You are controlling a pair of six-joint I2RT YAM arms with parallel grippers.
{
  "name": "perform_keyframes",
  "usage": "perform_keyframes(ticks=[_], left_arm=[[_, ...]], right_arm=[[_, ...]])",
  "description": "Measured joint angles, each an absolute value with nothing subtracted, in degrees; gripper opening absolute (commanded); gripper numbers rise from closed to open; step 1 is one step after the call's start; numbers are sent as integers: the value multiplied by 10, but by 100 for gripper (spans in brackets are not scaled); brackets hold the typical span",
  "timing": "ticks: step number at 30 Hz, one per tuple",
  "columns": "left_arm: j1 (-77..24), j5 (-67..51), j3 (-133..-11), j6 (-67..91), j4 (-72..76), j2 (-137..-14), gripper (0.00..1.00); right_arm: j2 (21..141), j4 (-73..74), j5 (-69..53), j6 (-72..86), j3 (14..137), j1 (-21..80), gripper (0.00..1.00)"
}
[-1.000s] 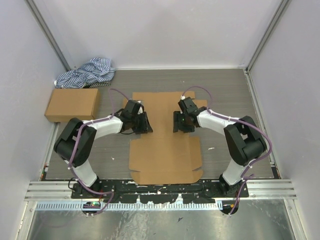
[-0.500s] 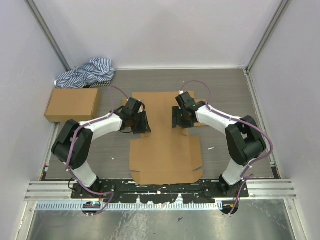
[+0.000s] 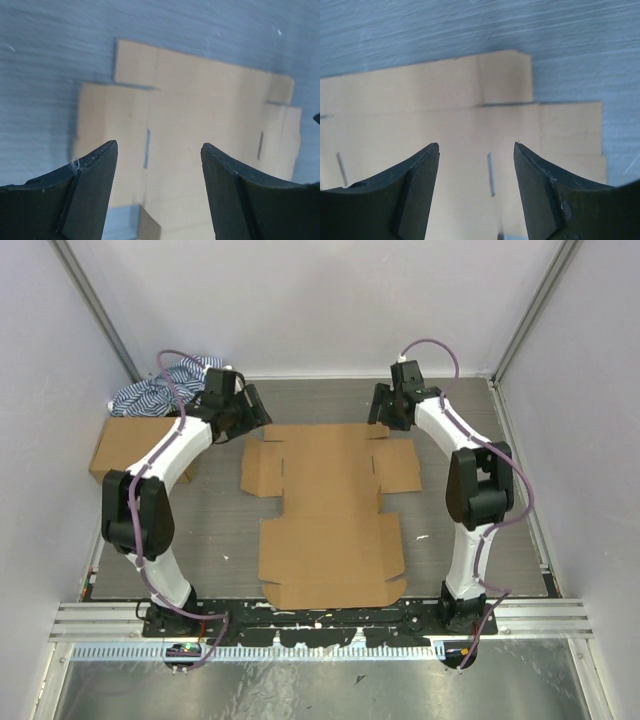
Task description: Fold the paper box
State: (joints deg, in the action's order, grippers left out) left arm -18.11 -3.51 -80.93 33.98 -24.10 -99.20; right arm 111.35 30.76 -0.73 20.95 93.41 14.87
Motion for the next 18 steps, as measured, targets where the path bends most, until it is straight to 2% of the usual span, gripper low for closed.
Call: perform_keyframes(ticks=[8, 18], left_arm=[[-137, -53, -896, 327, -225, -1123, 73], [-129, -93, -967, 326, -197, -1194, 69]], right_arm=[[1272, 259, -70, 203, 988, 84, 67], [1318, 229, -111, 194, 1059, 72, 64]])
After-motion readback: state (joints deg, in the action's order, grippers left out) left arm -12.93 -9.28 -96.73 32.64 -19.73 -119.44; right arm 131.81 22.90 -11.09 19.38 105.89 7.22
